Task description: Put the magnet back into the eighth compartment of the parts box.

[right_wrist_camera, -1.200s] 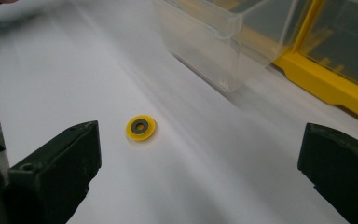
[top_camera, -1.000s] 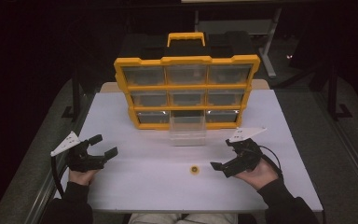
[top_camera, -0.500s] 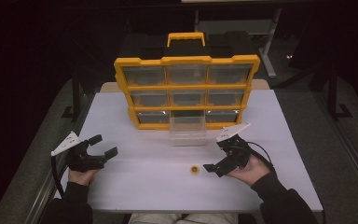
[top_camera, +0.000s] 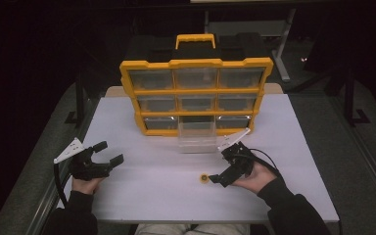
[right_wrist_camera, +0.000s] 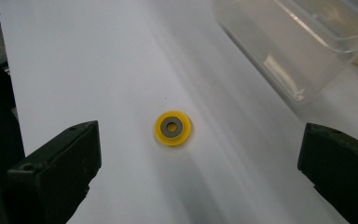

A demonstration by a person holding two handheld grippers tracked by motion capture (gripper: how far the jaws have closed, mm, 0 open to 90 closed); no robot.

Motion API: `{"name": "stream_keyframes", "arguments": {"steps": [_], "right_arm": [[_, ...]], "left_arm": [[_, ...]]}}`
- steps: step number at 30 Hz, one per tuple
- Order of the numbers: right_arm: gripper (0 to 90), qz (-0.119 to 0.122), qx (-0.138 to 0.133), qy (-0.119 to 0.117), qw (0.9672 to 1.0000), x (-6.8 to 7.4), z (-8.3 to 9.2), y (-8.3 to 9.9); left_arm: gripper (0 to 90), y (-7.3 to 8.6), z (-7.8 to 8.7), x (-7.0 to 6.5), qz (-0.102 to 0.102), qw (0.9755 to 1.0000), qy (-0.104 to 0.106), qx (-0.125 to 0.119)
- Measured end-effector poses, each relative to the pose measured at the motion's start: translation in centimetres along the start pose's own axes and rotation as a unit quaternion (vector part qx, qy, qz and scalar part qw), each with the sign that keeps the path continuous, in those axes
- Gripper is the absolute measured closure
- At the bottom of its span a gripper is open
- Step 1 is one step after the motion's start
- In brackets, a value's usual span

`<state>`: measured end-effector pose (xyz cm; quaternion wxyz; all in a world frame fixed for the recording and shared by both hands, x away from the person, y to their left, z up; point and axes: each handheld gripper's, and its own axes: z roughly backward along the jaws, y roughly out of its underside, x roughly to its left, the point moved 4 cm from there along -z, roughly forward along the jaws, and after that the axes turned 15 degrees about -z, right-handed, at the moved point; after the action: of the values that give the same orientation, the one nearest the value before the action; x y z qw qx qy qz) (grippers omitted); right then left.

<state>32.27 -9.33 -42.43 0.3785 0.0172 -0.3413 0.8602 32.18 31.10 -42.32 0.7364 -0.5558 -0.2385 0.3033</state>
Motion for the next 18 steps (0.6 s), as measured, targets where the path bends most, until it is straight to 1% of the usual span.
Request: {"name": "stream_keyframes", "arguments": {"steps": [3,8,14,18], "right_arm": [[0.0,0.011,0.013,0.004,0.9998,0.1,-0.7,0.1],[0.0,0.021,0.027,0.006,0.9994,0.3,-1.6,0.1],[0.0,0.031,0.036,-0.001,0.9989,0.6,-2.6,-0.1],[0.0,0.033,0.046,-0.004,0.9984,0.9,-3.2,-0.1]], "left_arm": [[0.0,0.0,0.0,0.0,0.000,1.0000,0.000,0.000],[0.0,0.0,0.0,0.0,0.001,1.0000,0.001,0.000],[0.0,0.0,0.0,0.0,0.001,1.0000,0.001,0.000],[0.0,0.0,0.0,0.0,0.001,1.0000,0.002,0.001]]}}
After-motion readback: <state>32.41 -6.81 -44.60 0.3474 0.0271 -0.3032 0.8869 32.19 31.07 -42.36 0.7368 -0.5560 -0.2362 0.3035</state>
